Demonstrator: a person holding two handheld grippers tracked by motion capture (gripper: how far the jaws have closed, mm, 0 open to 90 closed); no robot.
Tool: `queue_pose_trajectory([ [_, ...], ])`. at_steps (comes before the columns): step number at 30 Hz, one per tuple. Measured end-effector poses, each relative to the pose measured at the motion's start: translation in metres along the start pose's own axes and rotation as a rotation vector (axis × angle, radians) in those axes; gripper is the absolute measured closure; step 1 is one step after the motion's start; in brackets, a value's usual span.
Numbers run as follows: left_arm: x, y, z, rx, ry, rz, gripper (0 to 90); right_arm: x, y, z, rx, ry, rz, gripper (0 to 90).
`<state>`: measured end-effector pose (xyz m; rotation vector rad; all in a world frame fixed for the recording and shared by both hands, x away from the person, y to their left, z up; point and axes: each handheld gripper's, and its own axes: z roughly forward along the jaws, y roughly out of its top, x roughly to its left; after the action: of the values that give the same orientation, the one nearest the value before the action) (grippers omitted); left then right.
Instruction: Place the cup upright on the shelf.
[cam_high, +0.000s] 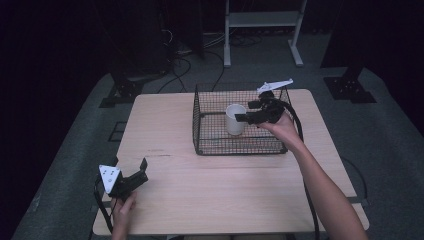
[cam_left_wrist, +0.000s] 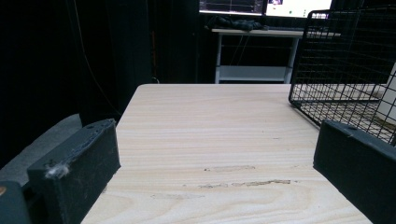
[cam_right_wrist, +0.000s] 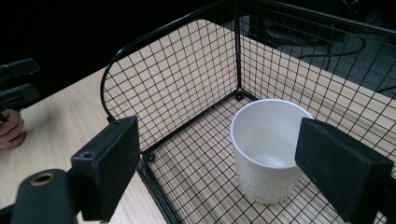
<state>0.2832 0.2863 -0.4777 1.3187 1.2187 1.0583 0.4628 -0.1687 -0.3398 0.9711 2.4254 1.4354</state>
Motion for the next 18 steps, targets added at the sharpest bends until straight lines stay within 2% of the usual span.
queue_pose_trajectory([
  [5,0.0,0.0,0.0,-0.001,-0.001,0.0,0.0,0.007,-0.003,-0.008,-0.014,0.005,-0.02,13.3],
  [10,0.0,0.0,0.0,-0.001,0.0,0.002,0.0,0.013,-0.013,-0.012,0.009,0.019,-0.037,13.3],
  [18,0.0,0.0,0.0,0.001,0.001,0.003,0.0,0.023,-0.026,-0.024,-0.016,0.039,-0.051,13.4],
])
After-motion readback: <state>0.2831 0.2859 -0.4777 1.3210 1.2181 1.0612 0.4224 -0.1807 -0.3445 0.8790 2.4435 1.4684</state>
